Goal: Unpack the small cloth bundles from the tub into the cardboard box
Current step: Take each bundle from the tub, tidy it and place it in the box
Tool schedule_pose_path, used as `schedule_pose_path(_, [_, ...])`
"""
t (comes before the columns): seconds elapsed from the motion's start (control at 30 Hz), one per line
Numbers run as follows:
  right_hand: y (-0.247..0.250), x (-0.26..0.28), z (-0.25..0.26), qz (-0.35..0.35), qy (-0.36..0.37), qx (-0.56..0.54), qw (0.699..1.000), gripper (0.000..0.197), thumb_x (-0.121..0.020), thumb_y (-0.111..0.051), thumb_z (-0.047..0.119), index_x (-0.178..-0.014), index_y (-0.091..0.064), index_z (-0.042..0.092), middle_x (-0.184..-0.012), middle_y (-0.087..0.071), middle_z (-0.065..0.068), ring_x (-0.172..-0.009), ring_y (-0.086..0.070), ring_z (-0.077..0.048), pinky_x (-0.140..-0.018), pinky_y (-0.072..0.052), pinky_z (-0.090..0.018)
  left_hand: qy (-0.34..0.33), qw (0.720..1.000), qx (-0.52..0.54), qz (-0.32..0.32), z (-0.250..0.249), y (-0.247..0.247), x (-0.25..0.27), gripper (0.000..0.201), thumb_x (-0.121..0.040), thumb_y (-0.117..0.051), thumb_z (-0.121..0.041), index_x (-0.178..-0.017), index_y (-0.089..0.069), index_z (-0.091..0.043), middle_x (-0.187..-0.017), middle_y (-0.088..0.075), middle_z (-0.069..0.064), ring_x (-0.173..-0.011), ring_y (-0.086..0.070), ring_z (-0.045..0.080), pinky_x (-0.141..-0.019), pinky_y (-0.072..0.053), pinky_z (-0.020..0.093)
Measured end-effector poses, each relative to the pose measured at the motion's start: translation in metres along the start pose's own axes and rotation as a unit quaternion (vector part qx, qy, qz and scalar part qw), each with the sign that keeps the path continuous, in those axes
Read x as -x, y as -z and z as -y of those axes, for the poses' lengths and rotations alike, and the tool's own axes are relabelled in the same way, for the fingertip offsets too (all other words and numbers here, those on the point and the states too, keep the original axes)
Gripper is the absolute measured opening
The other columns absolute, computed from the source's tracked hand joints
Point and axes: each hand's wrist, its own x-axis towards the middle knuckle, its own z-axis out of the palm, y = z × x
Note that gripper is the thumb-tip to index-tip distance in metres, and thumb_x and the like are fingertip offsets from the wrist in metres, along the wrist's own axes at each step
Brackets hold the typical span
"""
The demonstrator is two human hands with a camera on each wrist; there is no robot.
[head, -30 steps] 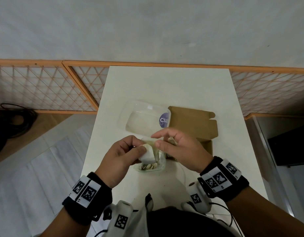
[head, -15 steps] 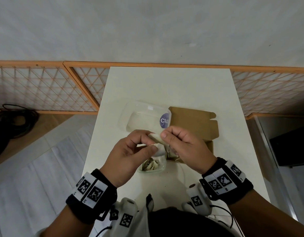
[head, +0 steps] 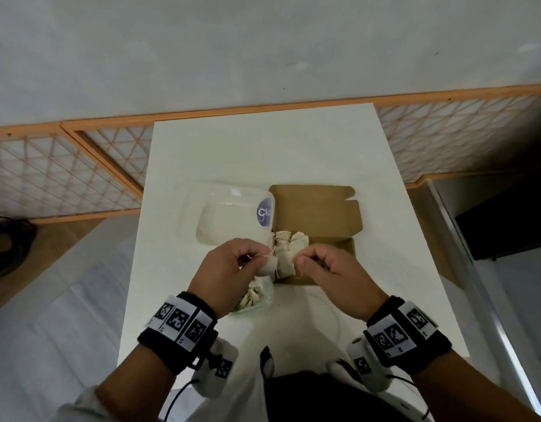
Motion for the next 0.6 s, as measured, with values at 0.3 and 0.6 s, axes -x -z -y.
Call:
schedule_pose_path(0.3, [0.032,0.029,-0.046,-0.057,-0.076,0.036,0.995,0.014,-0.105,-0.058,0.031,-0.098,-0.069,0.032,-0.091,-0.070,0.020,-0.090,-0.064,-0.002,-0.078,-0.052,-0.020,0.006,0.994,-0.069,0.086,-0.015,-0.074,-0.070,0.009,-0.100,-0.063,-0.024,-0.104,-0.065,-0.032,-0.096,-0.068,-0.016,-0.083,-0.066,0.003,-0.064,-0.050,0.007])
schedule_pose_path(0.6, [0.038,0.041,-0.064,-0.071,-0.109,0.027,0.991,0.013,-0.104,-0.059,0.035,-0.100,-0.071,0.031,-0.094,-0.072,0.013,-0.091,-0.065,-0.004,-0.081,-0.055,-0.023,0.040,0.953,-0.229,0.195,0.028,-0.121,-0.114,0.003,-0.097,-0.066,-0.033,-0.096,-0.068,-0.033,-0.105,-0.063,-0.004,-0.086,-0.064,0.012,-0.069,-0.049,0.012])
